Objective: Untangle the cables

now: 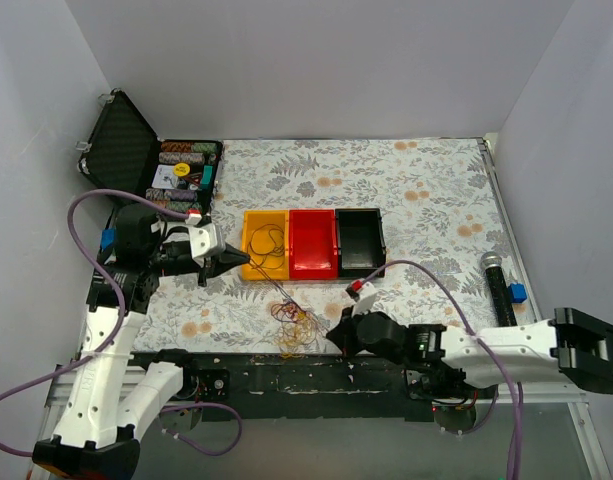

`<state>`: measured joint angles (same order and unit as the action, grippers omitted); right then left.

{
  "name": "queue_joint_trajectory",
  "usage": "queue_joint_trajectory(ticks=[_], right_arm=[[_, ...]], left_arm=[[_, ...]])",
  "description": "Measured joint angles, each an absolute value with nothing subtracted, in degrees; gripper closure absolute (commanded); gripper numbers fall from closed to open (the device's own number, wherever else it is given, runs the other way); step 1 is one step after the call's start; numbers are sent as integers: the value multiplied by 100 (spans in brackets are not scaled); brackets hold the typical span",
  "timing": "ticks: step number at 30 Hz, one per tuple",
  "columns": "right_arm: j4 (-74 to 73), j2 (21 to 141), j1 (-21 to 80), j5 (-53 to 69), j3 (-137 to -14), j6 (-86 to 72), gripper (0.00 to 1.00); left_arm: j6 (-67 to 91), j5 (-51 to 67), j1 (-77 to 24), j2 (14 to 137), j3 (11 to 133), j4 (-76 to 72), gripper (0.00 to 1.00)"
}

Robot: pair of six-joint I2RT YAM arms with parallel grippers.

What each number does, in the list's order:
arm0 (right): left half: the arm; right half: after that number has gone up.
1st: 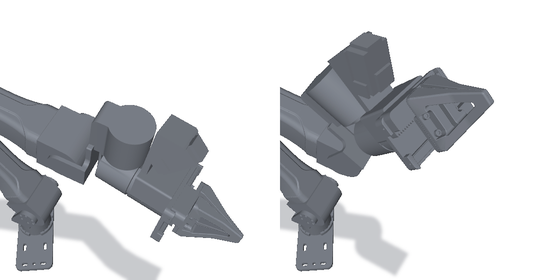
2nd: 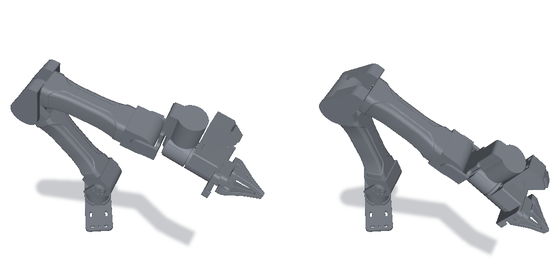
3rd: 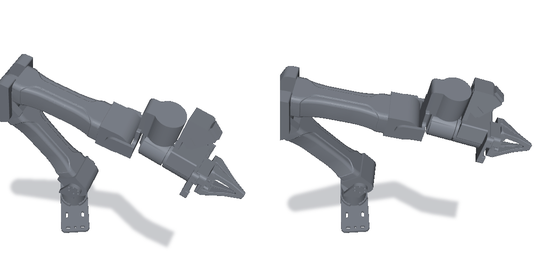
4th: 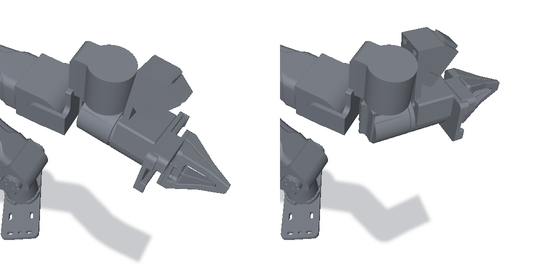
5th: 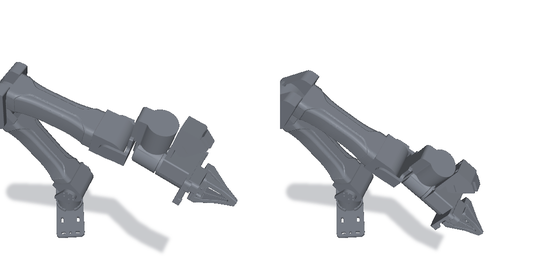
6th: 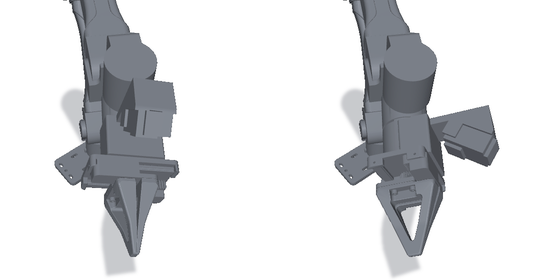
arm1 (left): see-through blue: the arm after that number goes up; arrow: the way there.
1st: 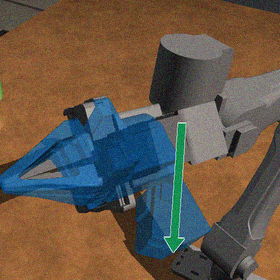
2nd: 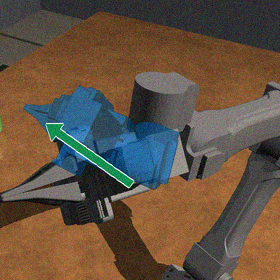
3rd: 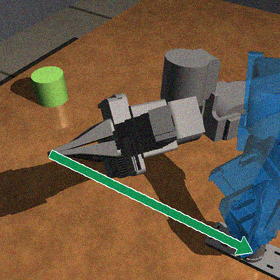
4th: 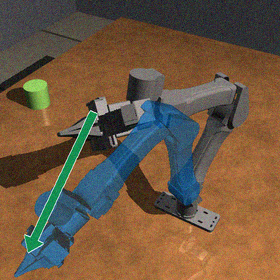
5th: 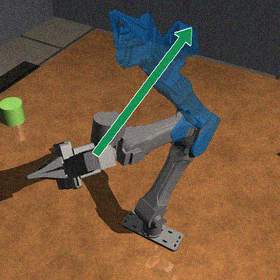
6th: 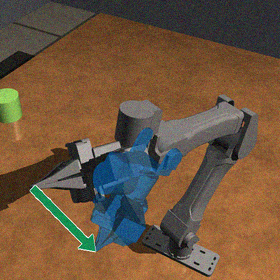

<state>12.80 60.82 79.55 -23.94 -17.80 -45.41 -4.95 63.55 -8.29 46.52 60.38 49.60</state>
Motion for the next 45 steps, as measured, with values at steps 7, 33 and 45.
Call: queue_joint_trajectory(ticks=[7, 33, 45], right_arm=[[69, 4569, 7994, -2954, -1450, -5774, 99], [-4849, 4906, 8001, -3743, -2469, -8468, 99], [-4602, 5645, 8001, -3758, -2733, -8409, 99]], left_arm=[[320, 5835, -838, 4525, 6208, 4309, 100], [2626, -156, -840, 4139, 6272, 1435, 100], [4283, -1271, -856, 4812, 7944, 1470, 100]])
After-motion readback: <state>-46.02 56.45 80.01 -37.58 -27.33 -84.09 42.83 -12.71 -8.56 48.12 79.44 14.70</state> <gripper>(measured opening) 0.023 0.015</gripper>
